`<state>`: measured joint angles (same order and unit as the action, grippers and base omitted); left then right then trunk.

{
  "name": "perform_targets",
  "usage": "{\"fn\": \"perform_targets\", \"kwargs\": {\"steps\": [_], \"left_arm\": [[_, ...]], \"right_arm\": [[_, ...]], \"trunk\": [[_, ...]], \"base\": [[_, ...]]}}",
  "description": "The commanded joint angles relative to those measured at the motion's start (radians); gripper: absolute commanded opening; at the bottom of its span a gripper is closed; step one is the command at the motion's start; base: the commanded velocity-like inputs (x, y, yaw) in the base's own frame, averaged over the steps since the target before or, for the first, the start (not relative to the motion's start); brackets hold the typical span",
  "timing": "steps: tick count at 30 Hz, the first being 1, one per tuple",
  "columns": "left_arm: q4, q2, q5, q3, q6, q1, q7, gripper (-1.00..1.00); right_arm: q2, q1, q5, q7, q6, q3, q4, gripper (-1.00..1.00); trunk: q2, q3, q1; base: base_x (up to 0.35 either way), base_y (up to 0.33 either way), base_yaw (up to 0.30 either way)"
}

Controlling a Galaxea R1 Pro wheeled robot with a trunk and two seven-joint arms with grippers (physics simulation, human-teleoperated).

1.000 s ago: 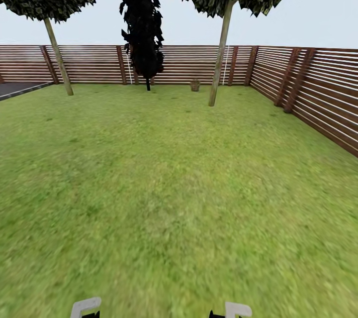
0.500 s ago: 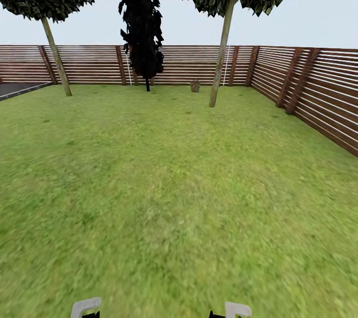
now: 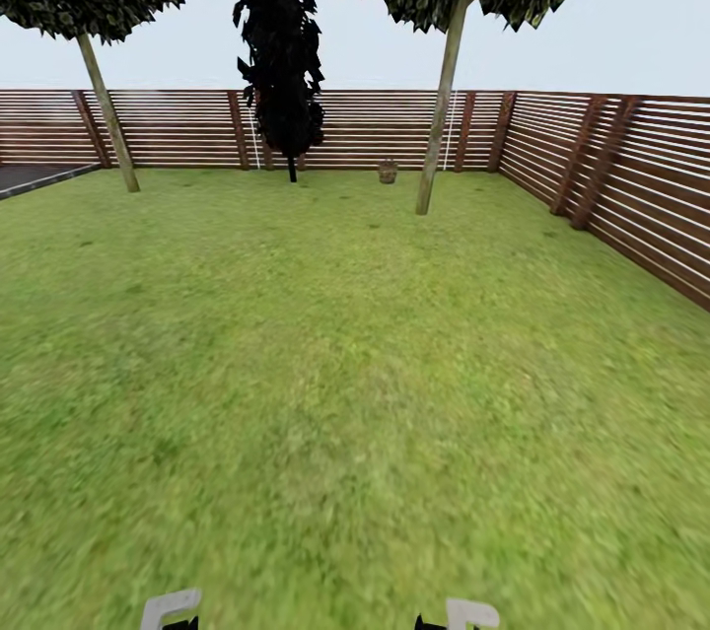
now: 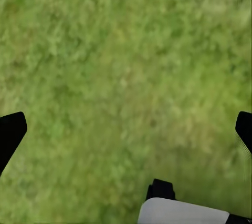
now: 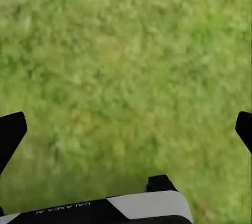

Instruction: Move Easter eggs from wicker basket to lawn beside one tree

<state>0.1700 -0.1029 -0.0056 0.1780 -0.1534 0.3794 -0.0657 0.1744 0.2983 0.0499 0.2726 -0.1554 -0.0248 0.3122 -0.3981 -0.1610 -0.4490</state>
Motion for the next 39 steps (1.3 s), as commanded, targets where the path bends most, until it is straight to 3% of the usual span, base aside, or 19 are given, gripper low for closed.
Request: {"fn": "perform_targets", "kwargs": {"steps": [1,39], "left_arm": [[-0.001,0.000,-0.001,0.003,-0.004,0.001,-0.001,1.00],[-0.001,-0.001,-0.001,0.003,-0.003,0.001,-0.001,1.00]], "right_arm": [[0.000,0.001,0.005,0.004,-0.004,-0.003,-0.001,1.00],[0.000,0.001,0.005,0.004,-0.004,-0.003,-0.001,1.00]], "trunk": [[-0.002,-0.002,-0.001],[-0.002,-0.002,-0.001]], "base": [[0.245,0.000,0.000],[0.244,0.085,0.000]]}}
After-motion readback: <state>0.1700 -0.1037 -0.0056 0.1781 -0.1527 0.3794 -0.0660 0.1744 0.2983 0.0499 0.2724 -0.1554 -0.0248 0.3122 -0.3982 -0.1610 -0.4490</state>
